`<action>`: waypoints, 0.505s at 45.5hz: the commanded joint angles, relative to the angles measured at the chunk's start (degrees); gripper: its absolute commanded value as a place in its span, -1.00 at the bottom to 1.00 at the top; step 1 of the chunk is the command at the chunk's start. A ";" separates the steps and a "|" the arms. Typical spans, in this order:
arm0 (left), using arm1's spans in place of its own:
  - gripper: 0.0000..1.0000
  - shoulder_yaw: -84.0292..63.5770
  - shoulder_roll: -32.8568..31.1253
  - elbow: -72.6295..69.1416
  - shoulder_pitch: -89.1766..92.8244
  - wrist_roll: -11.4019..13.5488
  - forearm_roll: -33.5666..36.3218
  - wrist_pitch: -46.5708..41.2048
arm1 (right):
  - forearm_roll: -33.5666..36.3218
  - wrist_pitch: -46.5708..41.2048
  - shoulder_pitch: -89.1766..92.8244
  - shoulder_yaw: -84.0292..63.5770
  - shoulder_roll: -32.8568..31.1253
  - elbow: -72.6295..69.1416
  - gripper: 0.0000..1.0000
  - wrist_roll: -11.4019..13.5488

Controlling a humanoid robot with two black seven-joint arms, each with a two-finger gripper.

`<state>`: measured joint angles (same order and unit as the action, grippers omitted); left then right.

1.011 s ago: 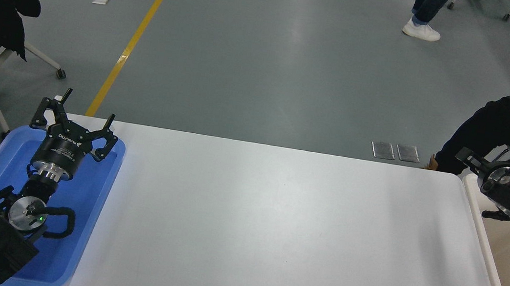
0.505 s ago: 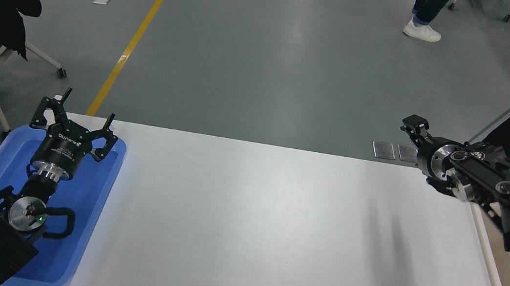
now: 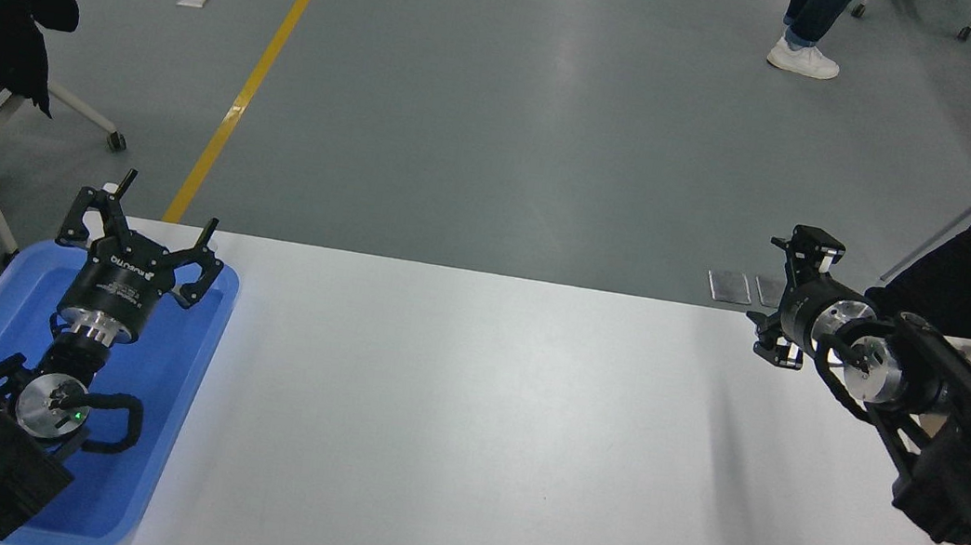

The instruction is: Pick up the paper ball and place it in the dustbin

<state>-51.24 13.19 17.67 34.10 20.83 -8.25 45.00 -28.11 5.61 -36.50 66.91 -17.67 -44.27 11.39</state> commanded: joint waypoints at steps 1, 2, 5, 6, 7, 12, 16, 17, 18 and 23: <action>1.00 0.00 0.00 0.00 0.00 0.00 -0.01 0.00 | -0.01 -3.66 4.59 12.71 1.49 -1.87 1.00 -10.50; 1.00 0.00 0.00 0.00 0.00 0.00 -0.01 0.00 | -0.01 -4.89 5.03 13.33 1.49 -1.87 1.00 -11.82; 1.00 0.00 0.00 0.00 0.00 0.00 -0.01 0.00 | -0.01 -8.15 6.17 14.74 1.67 -1.78 1.00 -15.42; 1.00 0.00 0.00 0.00 0.00 0.00 -0.01 0.00 | -0.01 -8.68 6.44 15.00 1.67 -1.78 1.00 -16.48; 1.00 0.00 0.00 0.00 0.00 0.00 -0.01 0.00 | -0.01 -8.95 6.61 15.09 1.84 -1.78 1.00 -17.45; 1.00 0.00 0.00 0.00 0.00 0.09 -0.01 0.00 | -0.01 -9.21 8.19 16.67 3.34 -1.78 1.00 -22.98; 1.00 0.00 0.00 0.00 0.00 0.00 -0.01 0.00 | 0.07 -9.30 9.34 18.52 4.48 -1.78 1.00 -25.71; 1.00 0.08 0.00 0.00 0.00 0.09 -0.01 0.00 | 0.16 -9.47 9.60 18.78 4.83 -1.78 1.00 -26.07; 1.00 0.00 0.00 0.00 0.00 0.09 -0.01 0.00 | 0.25 -9.56 9.86 19.13 5.18 -1.78 1.00 -26.07; 1.00 0.00 0.00 0.00 0.00 0.00 -0.01 0.00 | 0.51 -9.83 10.92 20.46 6.06 -1.87 1.00 -26.16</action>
<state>-51.23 13.18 17.66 34.10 20.87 -8.25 45.00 -27.97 -2.59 -28.52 83.13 -13.90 -45.92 -9.74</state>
